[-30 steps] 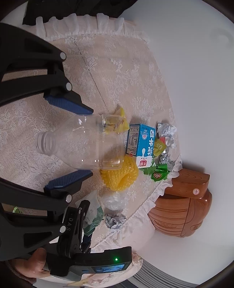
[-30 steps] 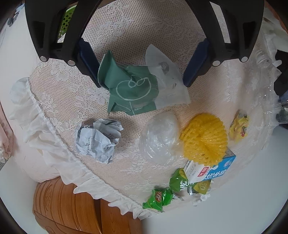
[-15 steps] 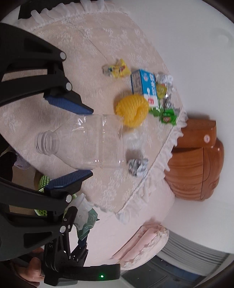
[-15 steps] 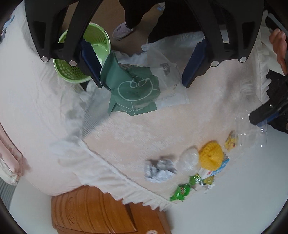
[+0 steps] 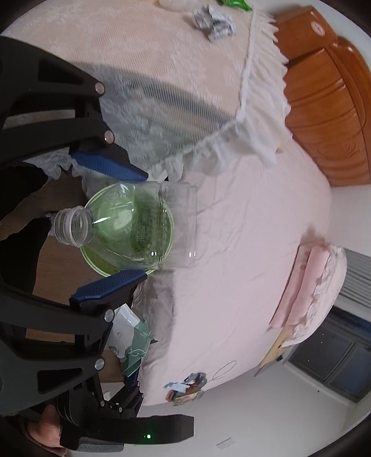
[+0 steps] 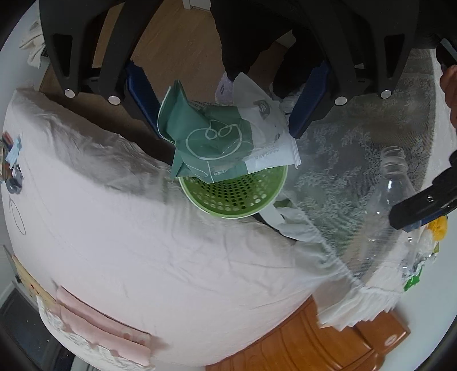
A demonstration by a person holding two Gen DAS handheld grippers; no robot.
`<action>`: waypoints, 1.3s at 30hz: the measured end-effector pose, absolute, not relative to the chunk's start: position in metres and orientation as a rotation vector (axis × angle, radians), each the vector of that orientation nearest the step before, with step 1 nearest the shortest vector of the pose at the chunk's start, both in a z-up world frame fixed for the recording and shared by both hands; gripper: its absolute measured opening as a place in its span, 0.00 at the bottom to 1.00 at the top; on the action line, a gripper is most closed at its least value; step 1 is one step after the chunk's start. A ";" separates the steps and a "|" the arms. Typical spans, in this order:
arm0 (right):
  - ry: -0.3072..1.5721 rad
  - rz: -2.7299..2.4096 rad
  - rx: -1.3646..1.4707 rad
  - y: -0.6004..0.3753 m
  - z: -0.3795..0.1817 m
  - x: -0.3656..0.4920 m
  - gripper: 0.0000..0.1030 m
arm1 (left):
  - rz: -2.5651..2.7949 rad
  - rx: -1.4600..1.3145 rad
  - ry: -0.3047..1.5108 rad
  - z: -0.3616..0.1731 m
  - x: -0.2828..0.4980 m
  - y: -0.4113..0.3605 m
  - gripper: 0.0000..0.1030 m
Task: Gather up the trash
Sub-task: 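Carry both items over the green wastebasket and open both tools to drop them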
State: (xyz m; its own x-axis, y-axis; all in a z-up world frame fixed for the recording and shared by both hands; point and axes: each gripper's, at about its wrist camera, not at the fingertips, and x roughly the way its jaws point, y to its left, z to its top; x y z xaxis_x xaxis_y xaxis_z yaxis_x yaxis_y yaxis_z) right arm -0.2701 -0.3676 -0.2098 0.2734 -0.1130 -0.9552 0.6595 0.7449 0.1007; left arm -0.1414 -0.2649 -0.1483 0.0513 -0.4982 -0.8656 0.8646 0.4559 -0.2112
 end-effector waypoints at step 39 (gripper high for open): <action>1.232 -0.365 0.482 -0.345 -0.230 -0.215 0.98 | -0.680 0.283 0.994 -0.086 -0.111 -0.144 0.92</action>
